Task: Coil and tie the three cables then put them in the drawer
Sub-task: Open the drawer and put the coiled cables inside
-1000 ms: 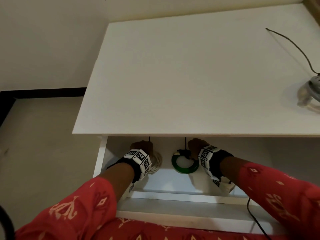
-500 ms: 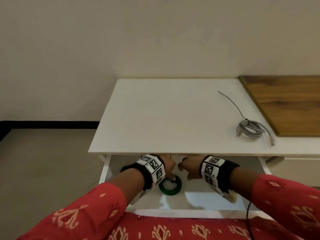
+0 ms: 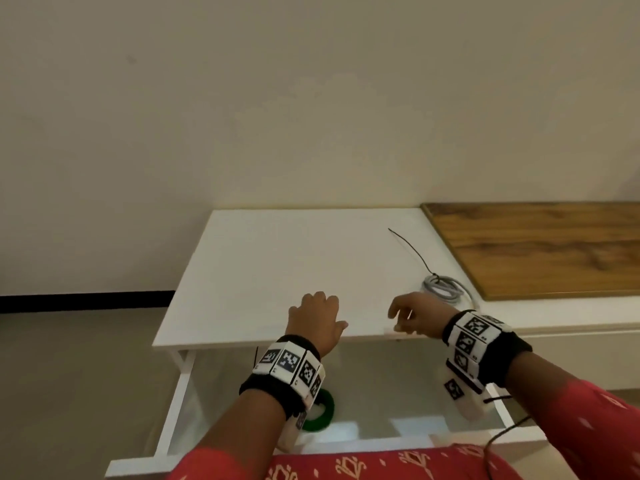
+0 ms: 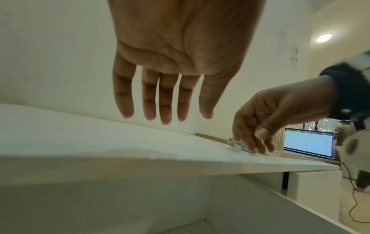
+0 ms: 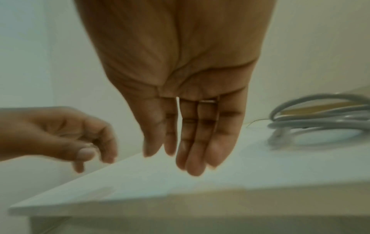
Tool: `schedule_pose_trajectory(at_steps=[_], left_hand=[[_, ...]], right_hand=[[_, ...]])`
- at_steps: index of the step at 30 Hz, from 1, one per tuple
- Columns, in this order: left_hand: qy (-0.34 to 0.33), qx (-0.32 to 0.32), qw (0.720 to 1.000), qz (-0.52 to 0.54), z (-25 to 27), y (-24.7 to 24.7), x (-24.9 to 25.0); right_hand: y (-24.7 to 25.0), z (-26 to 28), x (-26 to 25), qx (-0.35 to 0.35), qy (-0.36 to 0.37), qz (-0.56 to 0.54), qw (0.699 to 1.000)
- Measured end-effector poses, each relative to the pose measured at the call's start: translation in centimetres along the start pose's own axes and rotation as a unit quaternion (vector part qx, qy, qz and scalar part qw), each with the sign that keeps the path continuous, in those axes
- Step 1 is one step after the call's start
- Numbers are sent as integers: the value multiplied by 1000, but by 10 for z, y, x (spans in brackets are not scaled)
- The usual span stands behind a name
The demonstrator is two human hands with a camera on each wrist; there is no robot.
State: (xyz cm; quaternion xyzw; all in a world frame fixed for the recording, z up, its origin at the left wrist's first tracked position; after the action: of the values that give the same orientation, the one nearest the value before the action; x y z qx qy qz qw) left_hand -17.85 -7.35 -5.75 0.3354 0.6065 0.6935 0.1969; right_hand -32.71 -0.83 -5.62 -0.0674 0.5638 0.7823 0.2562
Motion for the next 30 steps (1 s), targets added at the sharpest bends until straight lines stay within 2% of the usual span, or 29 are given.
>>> schedule_pose_trajectory(at_steps=[4, 6, 9, 13, 20, 25, 28, 30], left_hand=[[11, 30, 999, -7, -5, -9, -3], [17, 26, 999, 3, -9, -17, -6], [22, 20, 999, 12, -15, -23, -9], [23, 11, 1000, 15, -20, -31, -10], [-1, 4, 1000, -10, -12, -35, 2], [-58, -33, 998, -21, 0, -40, 23], [-57, -89, 994, -17, 5, -45, 20], [-45, -153, 987, -6, 9, -55, 12]], right_hand=[[51, -11, 50, 151, -74, 21, 986], [67, -18, 68, 194, -99, 53, 975], [66, -32, 89, 151, -143, 94, 974], [52, -44, 105, 64, -162, 67, 982], [39, -38, 101, 62, -141, 54, 987], [28, -23, 72, 60, -90, 76, 991], [13, -12, 40, 42, -25, 86, 995], [0, -3, 17, 17, 20, 90, 996]])
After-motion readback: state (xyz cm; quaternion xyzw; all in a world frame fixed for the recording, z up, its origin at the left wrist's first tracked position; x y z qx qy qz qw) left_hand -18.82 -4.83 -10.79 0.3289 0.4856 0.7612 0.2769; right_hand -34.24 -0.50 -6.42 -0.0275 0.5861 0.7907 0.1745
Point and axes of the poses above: each hand's wrist, its own z-axis away from the middle knuckle, its own y-axis out of the back of the hand, x = y × z, the point moved 8 cm from there along -z, towards the middle knuckle, and after that the axes turned 1 degree about -z, right-handed, at the moved point
